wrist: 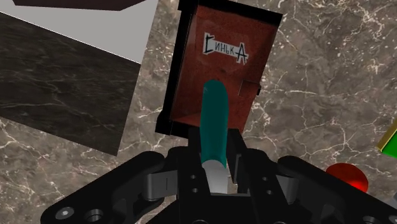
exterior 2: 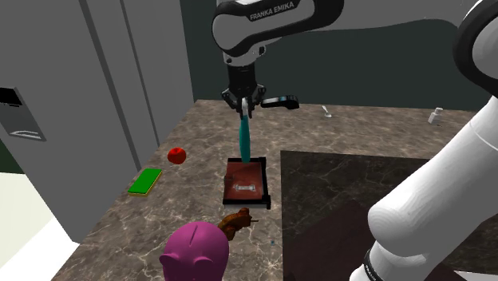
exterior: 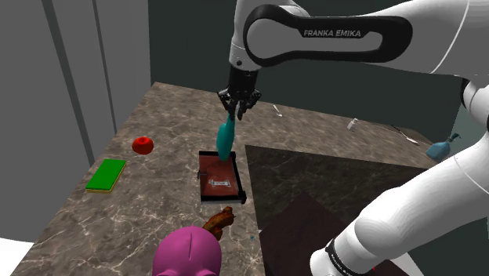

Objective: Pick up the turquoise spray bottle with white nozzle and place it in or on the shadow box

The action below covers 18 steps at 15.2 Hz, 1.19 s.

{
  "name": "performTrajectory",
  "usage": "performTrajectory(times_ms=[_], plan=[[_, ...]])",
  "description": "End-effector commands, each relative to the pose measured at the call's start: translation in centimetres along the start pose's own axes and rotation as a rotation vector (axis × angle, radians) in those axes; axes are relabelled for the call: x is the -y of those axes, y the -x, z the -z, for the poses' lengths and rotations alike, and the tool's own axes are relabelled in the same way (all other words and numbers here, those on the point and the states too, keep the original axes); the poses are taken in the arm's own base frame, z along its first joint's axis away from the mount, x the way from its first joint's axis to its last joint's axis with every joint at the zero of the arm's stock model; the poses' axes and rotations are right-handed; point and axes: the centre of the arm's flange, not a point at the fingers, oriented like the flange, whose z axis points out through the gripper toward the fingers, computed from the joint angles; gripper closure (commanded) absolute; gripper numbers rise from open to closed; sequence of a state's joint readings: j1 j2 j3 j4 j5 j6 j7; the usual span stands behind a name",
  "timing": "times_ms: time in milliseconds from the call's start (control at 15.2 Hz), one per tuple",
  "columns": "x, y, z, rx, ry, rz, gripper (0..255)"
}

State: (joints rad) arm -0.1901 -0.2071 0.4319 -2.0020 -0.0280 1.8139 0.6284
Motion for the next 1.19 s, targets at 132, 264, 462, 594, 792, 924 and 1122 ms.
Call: performTrajectory(times_ms=[132,264,462,594,792,924,1122], plan=[[0.2,0.1,-2.1,-0.001,0.000,0.000,255],[0.2,0.2,-3.1,-0.001,0.000,0.000,255],[0.4,0.3,-4.7,-0.001,0.000,0.000,255],[0.5,0.4,-5.8,-0.001,0.000,0.000,255],[0.5,0.4,-5.8,-0.001,0.000,0.000,255],[0.5,0.4,-5.8,-0.001,0.000,0.000,255],[0.5,0.4,-5.8,-0.001,0.000,0.000,255]])
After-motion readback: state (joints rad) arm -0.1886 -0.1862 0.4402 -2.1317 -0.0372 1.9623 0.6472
